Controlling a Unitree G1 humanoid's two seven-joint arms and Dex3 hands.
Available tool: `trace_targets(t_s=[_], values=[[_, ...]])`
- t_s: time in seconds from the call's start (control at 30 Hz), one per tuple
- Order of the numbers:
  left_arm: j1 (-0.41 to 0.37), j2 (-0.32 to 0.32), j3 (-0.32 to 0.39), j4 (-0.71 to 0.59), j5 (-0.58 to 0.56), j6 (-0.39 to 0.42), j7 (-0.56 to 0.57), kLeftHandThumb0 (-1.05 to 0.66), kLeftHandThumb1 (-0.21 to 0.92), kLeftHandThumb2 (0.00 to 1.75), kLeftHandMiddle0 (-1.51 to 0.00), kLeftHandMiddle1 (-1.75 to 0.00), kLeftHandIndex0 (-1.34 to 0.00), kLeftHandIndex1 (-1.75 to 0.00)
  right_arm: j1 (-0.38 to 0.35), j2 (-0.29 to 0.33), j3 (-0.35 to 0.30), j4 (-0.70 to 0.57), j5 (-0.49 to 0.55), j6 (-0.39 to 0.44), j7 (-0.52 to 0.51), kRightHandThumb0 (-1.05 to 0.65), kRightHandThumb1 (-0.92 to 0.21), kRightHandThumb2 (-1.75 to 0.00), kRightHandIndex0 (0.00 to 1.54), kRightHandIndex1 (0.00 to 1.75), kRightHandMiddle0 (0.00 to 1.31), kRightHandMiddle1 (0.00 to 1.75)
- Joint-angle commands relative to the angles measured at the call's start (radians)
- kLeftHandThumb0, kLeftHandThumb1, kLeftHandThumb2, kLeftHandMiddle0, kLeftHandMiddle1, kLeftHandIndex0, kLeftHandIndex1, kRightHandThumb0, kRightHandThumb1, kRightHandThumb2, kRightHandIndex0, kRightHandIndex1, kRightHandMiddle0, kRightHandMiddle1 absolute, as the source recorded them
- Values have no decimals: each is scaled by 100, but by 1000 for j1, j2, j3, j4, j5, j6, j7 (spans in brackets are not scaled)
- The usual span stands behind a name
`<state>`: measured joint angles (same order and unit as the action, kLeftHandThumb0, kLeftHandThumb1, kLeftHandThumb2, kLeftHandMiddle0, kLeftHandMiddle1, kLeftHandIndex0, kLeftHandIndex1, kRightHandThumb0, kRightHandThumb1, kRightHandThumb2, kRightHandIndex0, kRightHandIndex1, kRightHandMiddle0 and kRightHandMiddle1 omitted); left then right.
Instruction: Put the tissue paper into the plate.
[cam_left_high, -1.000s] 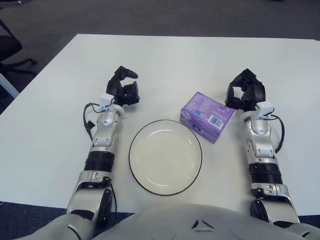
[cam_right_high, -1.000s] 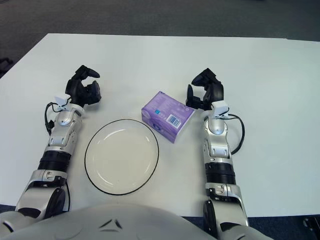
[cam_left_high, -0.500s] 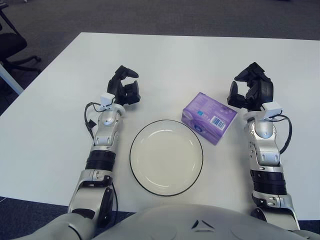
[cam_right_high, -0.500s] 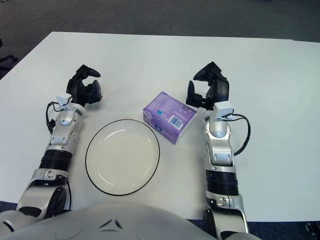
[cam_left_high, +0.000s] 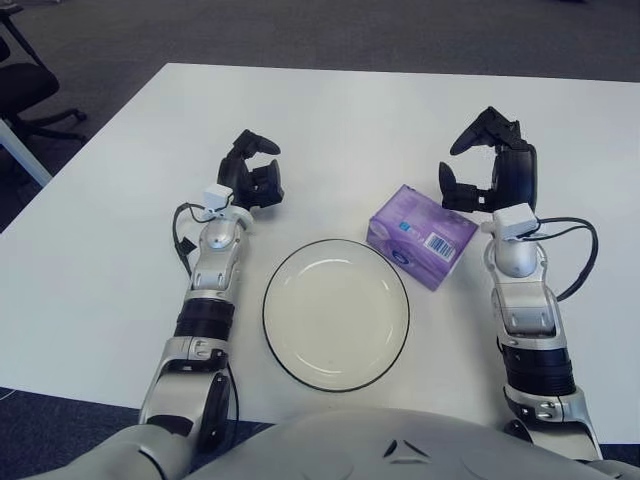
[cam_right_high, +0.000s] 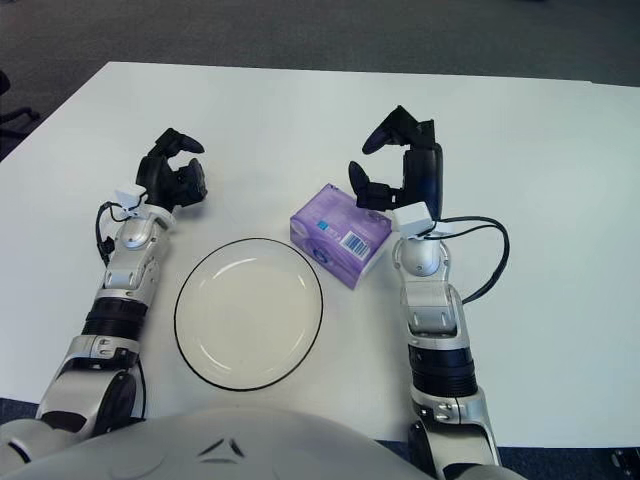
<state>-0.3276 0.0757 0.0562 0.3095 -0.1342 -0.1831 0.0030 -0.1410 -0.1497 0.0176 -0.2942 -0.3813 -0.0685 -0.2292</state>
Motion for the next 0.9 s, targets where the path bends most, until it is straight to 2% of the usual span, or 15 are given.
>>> trace_targets(t_s=[0.0, 0.17, 0.43, 0.73, 0.77, 0.8, 0.87], values=[[132, -63, -13, 73, 11, -12, 5, -46, 38, 124, -129, -175, -56, -175, 129, 2, 32, -19, -70, -13, -17, -48, -33, -130, 113, 175, 60, 175], [134, -66, -13, 68, 16, -10, 8, -46, 38, 124, -129, -175, -56, -175, 145, -10, 81, -41, -184, -25, -39, -46, -38, -124, 109, 175, 56, 175], [133, -70, -10, 67, 14, -6, 4, -46, 38, 124, -129, -175, -56, -175, 179, -17, 148, -81, -294, -14, -41, -44, -44, -116, 108, 175, 51, 175], [133, -72, -5, 66, 10, -5, 0, -46, 38, 124, -130, -175, -56, -175, 201, -59, 182, -106, -382, -2, -16, -42, -54, -104, 98, 175, 44, 175], [132, -72, -5, 66, 11, -5, 0, -46, 38, 124, -130, -175, -56, -175, 208, -73, 193, -116, -409, 4, 0, -41, -57, -99, 85, 171, 42, 175], [132, -72, -5, 66, 11, -5, 0, -46, 38, 124, -130, -175, -56, -175, 214, -83, 200, -123, -427, 9, 11, -49, -67, -88, 65, 158, 33, 170], [132, -72, -4, 65, 11, -4, -1, -46, 38, 124, -130, -175, -56, -175, 246, -109, 225, -167, -459, 22, 77, -71, -82, -75, 38, 123, 17, 152]])
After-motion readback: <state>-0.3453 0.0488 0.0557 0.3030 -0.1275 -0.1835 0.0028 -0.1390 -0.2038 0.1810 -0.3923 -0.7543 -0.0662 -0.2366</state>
